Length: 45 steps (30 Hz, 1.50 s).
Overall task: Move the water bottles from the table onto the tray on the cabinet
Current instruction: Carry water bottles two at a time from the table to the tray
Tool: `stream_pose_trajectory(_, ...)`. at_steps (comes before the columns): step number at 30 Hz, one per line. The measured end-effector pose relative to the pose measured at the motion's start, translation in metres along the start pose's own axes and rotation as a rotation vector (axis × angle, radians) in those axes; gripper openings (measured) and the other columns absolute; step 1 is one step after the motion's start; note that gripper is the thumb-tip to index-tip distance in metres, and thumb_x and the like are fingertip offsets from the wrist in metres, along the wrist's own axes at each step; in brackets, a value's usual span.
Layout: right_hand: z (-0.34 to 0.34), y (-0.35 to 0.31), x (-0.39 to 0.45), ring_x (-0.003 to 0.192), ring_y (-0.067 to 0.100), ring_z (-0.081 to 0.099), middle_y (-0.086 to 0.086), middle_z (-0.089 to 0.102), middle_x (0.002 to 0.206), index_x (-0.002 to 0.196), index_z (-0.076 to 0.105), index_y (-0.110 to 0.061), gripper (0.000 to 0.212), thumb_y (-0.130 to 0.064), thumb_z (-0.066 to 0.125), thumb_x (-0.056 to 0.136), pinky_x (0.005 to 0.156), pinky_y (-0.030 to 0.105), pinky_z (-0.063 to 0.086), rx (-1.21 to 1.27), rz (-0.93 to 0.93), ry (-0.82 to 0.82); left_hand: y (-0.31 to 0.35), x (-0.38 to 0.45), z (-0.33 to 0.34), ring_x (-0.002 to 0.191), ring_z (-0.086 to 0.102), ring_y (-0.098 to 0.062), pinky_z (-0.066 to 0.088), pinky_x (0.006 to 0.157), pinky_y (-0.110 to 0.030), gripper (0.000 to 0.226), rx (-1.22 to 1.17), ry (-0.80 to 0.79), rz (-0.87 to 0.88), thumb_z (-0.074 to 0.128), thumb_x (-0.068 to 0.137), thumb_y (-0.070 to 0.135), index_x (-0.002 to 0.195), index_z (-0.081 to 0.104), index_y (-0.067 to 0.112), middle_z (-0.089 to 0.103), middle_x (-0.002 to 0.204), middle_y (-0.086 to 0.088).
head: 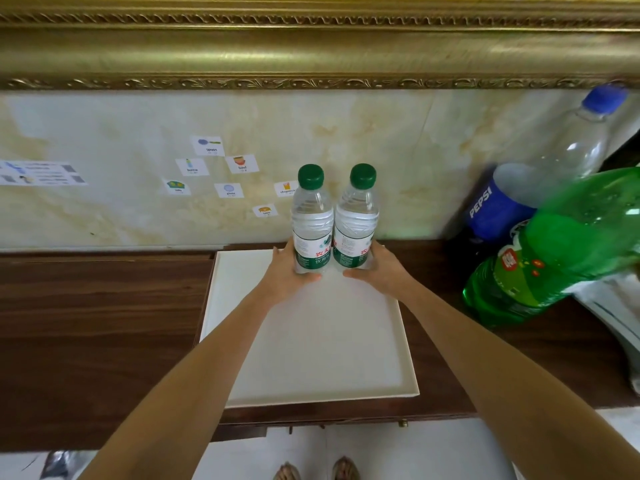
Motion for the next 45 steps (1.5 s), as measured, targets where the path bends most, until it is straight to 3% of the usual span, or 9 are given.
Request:
stream_pose_trajectory(6,0.001,-0.003,-0.003,0.131,0.022,0.044,0.005,0.051,0.141,0.140,0.040,-0.013,0.076,-0.017,0.079,0.076,0.090,0.016,0.028,0.024,-0.002,0.008,0.000,0.000,0.000,0.141,0.030,-0.021,0.005,0.116,-0.033,0.087,0.072,0.053,0.023,0.081,0.074,0.017,0.145,0.031,0.013,0.047,0.145,0.001)
stream_pose_trajectory(9,0.003,-0.003,-0.004,0.129,0.020,0.045,0.004,0.051,0.140,0.140,0.040,-0.014,0.076,-0.016,0.080,0.075,0.091,0.017,0.029,0.058,0.019,0.020,0.000,-0.001,0.002,0.139,0.032,-0.022,0.005,0.111,-0.026,0.087,0.093,0.053,0.027,0.081,0.071,0.026,0.143,0.034,0.013,0.048,0.144,0.000)
stream_pose_trajectory(13,0.005,-0.001,-0.003,0.127,0.020,0.046,0.004,0.052,0.139,0.140,0.041,-0.017,0.079,-0.021,0.082,0.072,0.093,0.021,0.032,0.069,0.059,0.037,-0.002,-0.001,0.001,0.139,0.033,-0.022,0.008,0.119,-0.043,0.095,0.133,0.022,0.009,0.069,0.063,0.043,0.145,0.034,0.012,0.047,0.146,0.001)
stream_pose_trajectory(19,0.001,-0.008,-0.005,0.130,0.023,0.046,0.005,0.051,0.141,0.140,0.038,-0.012,0.077,-0.020,0.080,0.075,0.094,0.022,0.031,-0.009,0.031,-0.019,0.006,-0.006,-0.008,0.139,0.035,-0.019,0.021,0.117,-0.041,0.101,0.108,-0.057,-0.021,0.081,0.063,0.036,0.148,0.029,0.016,0.044,0.147,0.002)
stream_pose_trajectory(23,-0.003,-0.004,-0.030,0.123,0.019,0.049,0.003,0.055,0.133,0.134,0.044,-0.014,0.063,-0.023,0.075,0.080,0.091,0.024,0.037,0.088,0.034,0.184,0.003,-0.039,-0.021,0.138,0.035,-0.013,0.027,0.113,-0.029,0.089,0.051,0.170,-0.092,0.078,0.078,0.024,0.149,0.025,0.014,0.037,0.151,0.001)
stream_pose_trajectory(28,-0.002,-0.011,-0.074,0.103,0.010,0.055,-0.004,0.061,0.107,0.117,0.054,-0.015,0.028,-0.013,0.061,0.090,0.085,0.021,0.041,0.209,-0.091,0.408,0.000,-0.109,-0.047,0.113,0.062,-0.016,0.042,0.094,-0.021,0.030,0.043,0.512,-0.122,0.068,0.086,0.010,0.115,0.062,0.014,0.065,0.112,0.005)
stream_pose_trajectory(33,0.032,-0.055,-0.088,0.078,0.003,0.060,-0.003,0.063,0.093,0.104,0.058,-0.010,0.017,-0.003,0.058,0.089,0.071,0.015,0.045,0.207,-0.295,0.216,0.000,-0.179,-0.078,0.095,0.069,-0.012,0.054,0.086,-0.028,0.013,0.077,0.619,-0.183,0.064,0.089,0.013,0.101,0.069,0.018,0.072,0.097,0.004)
stream_pose_trajectory(37,0.080,-0.104,-0.104,0.073,0.008,0.060,-0.006,0.062,0.087,0.100,0.060,-0.011,0.014,-0.004,0.057,0.089,0.074,0.025,0.050,0.121,-0.429,0.045,-0.006,-0.236,-0.108,0.095,0.069,-0.010,0.056,0.088,-0.042,0.019,0.149,0.630,-0.295,0.062,0.084,0.033,0.102,0.067,0.031,0.074,0.095,0.007)
stream_pose_trajectory(45,0.230,-0.214,-0.214,0.063,0.007,0.055,-0.010,0.057,0.074,0.099,0.061,-0.016,0.015,-0.011,0.057,0.085,0.065,0.014,0.042,-0.033,-0.713,-0.307,-0.014,-0.428,-0.160,0.097,0.067,-0.013,0.054,0.084,-0.035,0.026,0.326,0.801,-0.507,0.057,0.089,0.029,0.113,0.064,0.025,0.072,0.103,0.006)
Point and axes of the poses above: each hand's wrist, its own x-axis towards the middle knuckle, its own z-axis out of the palm, y = z × x, the point moved 2 cm from there along x, towards the middle knuckle
